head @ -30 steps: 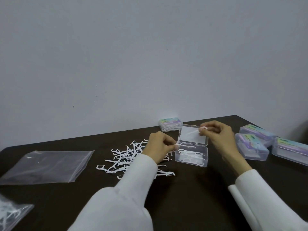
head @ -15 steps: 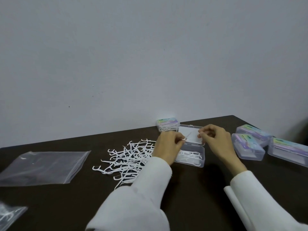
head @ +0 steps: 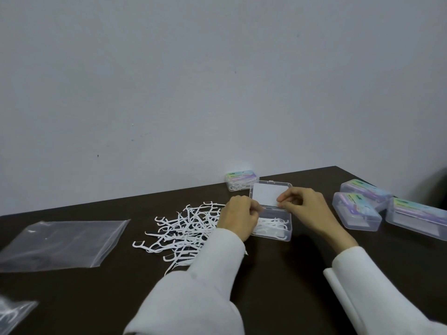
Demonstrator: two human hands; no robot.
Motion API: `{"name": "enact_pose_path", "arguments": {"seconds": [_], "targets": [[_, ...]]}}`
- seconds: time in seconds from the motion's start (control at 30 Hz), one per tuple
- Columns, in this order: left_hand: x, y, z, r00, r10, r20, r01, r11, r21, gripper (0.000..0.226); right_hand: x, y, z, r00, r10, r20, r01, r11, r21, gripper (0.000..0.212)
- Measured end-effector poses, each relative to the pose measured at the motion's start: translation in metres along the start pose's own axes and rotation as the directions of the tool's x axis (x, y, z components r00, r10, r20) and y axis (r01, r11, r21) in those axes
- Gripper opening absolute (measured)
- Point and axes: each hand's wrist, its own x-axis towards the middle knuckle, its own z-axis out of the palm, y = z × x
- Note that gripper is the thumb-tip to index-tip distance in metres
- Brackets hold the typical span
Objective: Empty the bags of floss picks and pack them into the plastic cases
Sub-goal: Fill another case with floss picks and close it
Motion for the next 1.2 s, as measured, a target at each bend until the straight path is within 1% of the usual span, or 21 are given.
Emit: {"name": "enact_pose_path", "arguments": {"seconds": [0.07,0.13,0.2,0.3,0.43,0.57,0.67,0.77,0.9,0.97,1.03,1.07,1.1,1.13,1.2], "targets": [[0.001,0.000,0.000,1.000,0.003,-0.013,-0.004,1.000,-0.029,0.030,-0.001,-0.002,0.000,0.999,-0.026,0.037,0.027,1.000,-0.015,0.011],[0.001,-0.001,-0.002,0.999,-0.011,-0.031,0.008,0.997,-0.080,0.030,-0.001,-0.004,0.001,0.991,-0.060,0.123,0.065,0.997,-0.041,0.008],[0.002,-0.004,-0.004,0.999,-0.025,-0.048,0.019,0.992,-0.128,0.029,-0.002,-0.004,0.004,0.974,-0.086,0.210,0.112,0.987,-0.115,0.006],[0.001,-0.008,-0.009,0.997,-0.041,-0.067,0.027,0.982,-0.189,0.026,-0.002,-0.004,0.009,0.953,-0.067,0.294,0.142,0.960,-0.243,0.007],[-0.003,-0.015,-0.015,0.997,-0.059,-0.049,0.045,0.968,-0.249,0.028,-0.003,-0.002,0.009,0.949,-0.059,0.309,0.147,0.952,-0.269,0.008],[-0.009,-0.024,-0.025,0.998,-0.036,-0.061,0.018,0.959,-0.283,0.033,-0.005,-0.006,0.011,0.960,-0.101,0.261,0.173,0.947,-0.269,0.009],[-0.017,-0.032,-0.032,0.999,-0.034,-0.039,0.021,0.960,-0.279,0.032,-0.008,-0.013,0.015,0.962,-0.149,0.227,0.205,0.946,-0.250,0.009],[-0.025,-0.043,-0.041,0.999,-0.024,-0.045,0.012,0.968,-0.253,0.032,-0.012,-0.024,0.019,0.951,-0.220,0.215,0.269,0.934,-0.236,0.012],[-0.040,-0.062,-0.057,0.997,-0.055,-0.062,0.041,0.977,-0.208,0.030,-0.021,-0.043,0.027,0.906,-0.329,0.267,0.386,0.901,-0.199,0.010],[-0.049,-0.072,-0.065,0.997,-0.052,-0.053,0.042,0.986,-0.164,0.025,-0.026,-0.050,0.032,0.876,-0.353,0.328,0.437,0.868,-0.234,0.029],[-0.057,-0.081,-0.072,0.998,-0.063,-0.006,0.062,0.991,-0.120,0.024,-0.030,-0.055,0.038,0.851,-0.295,0.434,0.463,0.812,-0.355,0.055],[-0.060,-0.087,-0.076,0.996,-0.079,0.036,0.082,0.992,-0.100,0.033,-0.031,-0.056,0.043,0.836,-0.248,0.490,0.480,0.764,-0.431,0.066],[-0.063,-0.091,-0.079,0.991,-0.100,0.094,0.107,0.992,-0.074,0.047,-0.032,-0.057,0.048,0.819,-0.204,0.536,0.498,0.716,-0.490,0.075],[-0.067,-0.095,-0.083,0.979,-0.121,0.161,0.129,0.991,-0.037,0.062,-0.032,-0.058,0.053,0.805,-0.172,0.567,0.513,0.681,-0.522,0.080],[-0.073,-0.099,-0.087,0.949,-0.149,0.278,0.142,0.989,0.046,0.086,-0.033,-0.058,0.061,0.795,-0.145,0.589,0.518,0.666,-0.537,0.080]]}}
